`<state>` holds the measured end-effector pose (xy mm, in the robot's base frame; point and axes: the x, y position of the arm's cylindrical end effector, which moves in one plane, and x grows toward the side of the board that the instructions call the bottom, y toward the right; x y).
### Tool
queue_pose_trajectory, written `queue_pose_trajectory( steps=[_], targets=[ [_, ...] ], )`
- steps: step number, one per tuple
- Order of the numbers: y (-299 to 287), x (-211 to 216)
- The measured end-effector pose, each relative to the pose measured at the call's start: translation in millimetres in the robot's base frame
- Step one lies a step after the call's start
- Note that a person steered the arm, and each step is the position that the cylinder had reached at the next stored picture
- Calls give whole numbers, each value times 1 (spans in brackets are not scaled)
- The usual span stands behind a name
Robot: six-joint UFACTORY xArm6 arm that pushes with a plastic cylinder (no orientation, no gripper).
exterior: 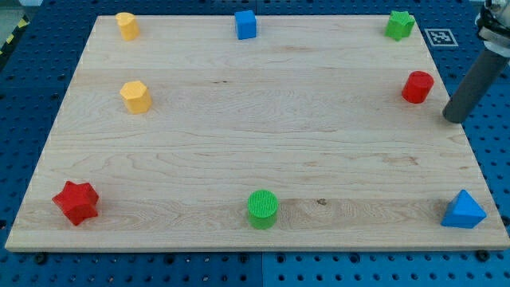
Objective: Move the red circle diagonally to the top right of the green circle
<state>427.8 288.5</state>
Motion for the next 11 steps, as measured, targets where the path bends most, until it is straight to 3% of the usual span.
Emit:
queue_pose_trajectory(
  steps=[1,5,11],
  targets=[
    [0,-29],
    [-5,-51],
    [-112,-49]
  ],
)
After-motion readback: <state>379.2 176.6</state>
